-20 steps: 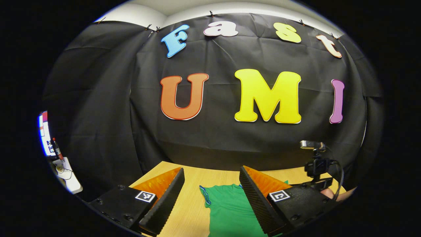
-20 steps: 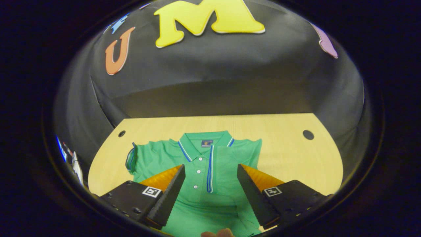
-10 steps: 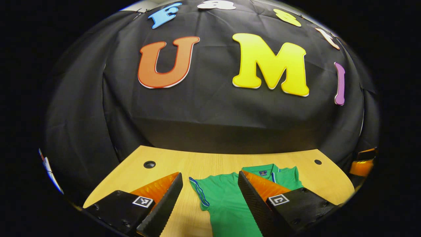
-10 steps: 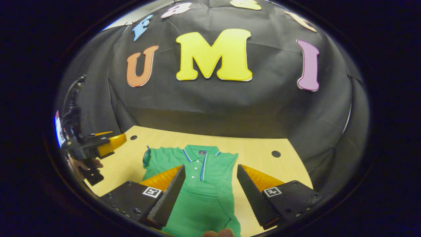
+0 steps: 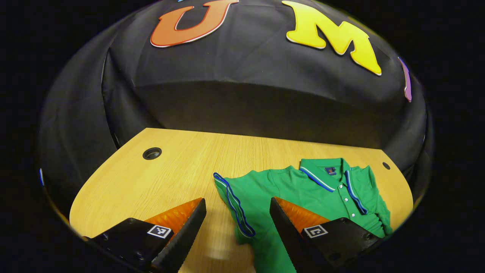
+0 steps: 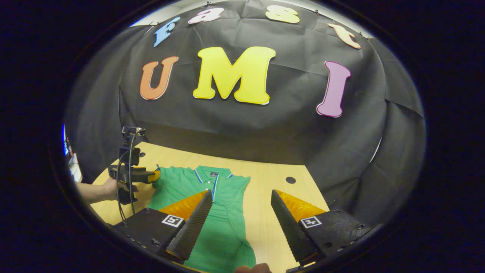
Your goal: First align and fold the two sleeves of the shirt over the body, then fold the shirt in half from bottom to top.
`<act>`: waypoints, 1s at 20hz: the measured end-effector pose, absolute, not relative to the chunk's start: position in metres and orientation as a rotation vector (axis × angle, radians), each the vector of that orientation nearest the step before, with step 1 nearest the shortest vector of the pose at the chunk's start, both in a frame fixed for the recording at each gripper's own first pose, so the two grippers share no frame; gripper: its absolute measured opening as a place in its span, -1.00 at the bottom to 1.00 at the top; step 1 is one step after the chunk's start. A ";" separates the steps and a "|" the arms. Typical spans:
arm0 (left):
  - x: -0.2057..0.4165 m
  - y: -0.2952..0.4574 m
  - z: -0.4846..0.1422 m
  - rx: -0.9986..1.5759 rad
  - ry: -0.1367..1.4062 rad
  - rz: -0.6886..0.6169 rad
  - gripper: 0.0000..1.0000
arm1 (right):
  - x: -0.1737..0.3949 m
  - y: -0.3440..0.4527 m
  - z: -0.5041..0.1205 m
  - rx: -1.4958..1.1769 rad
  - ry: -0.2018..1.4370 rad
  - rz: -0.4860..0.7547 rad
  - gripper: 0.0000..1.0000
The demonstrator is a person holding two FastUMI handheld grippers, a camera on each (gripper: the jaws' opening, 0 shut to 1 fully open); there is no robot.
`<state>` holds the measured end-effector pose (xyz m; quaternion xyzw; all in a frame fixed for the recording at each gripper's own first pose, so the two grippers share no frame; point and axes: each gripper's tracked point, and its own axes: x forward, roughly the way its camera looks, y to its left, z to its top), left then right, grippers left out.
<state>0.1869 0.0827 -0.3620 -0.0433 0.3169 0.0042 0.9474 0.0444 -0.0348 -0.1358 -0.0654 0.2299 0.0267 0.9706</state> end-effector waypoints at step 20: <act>0.212 0.065 -0.345 -0.088 0.652 -0.103 -0.89 | 0.050 -0.050 -0.146 -0.110 0.503 0.010 0.91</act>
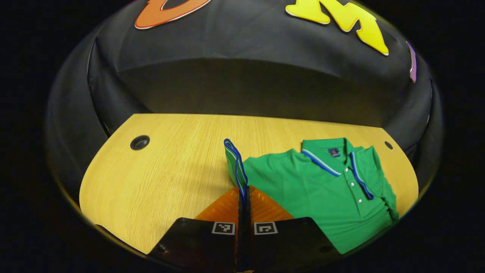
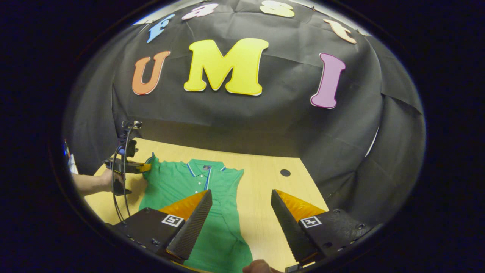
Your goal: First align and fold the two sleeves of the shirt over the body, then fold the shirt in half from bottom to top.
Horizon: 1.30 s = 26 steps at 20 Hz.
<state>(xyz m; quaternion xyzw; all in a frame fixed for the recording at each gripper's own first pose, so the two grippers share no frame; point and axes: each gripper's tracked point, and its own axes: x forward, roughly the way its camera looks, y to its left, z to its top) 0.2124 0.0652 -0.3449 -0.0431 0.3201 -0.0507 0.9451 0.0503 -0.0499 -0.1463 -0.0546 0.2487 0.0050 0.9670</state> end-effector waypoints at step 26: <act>0.145 -0.066 -0.207 -0.127 0.480 -0.111 1.00 | 0.000 -0.073 -0.106 -0.047 0.353 0.040 0.91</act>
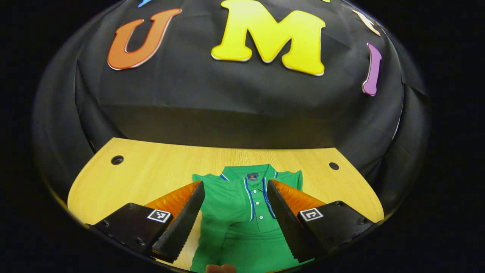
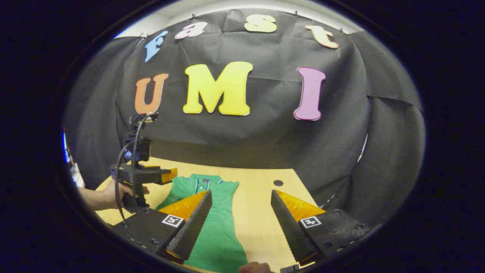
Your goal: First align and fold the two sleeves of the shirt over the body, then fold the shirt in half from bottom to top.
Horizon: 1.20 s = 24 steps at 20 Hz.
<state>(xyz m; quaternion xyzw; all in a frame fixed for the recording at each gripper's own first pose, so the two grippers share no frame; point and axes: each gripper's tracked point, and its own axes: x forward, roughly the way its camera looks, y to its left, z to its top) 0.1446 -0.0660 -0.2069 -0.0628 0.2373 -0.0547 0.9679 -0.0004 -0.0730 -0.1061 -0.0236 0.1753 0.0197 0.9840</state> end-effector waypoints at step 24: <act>-0.186 -0.003 -0.347 -0.115 0.943 -0.165 1.00 | -0.142 -0.101 -0.339 -0.157 0.892 0.125 0.92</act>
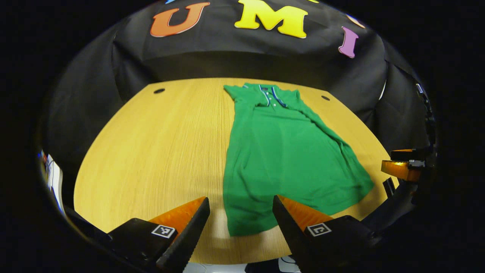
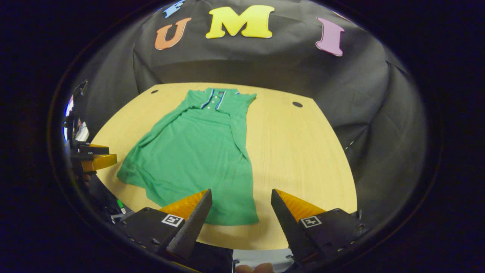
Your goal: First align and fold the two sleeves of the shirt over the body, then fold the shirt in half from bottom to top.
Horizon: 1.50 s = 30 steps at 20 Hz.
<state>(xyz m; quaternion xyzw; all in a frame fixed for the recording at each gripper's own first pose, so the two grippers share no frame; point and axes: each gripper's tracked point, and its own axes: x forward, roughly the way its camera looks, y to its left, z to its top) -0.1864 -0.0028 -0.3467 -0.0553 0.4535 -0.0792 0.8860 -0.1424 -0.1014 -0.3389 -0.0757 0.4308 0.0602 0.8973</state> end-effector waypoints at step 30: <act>-0.195 -0.022 -0.364 -0.296 1.194 -0.190 -0.87 | -0.158 -0.099 -0.390 -0.013 1.138 0.199 -0.94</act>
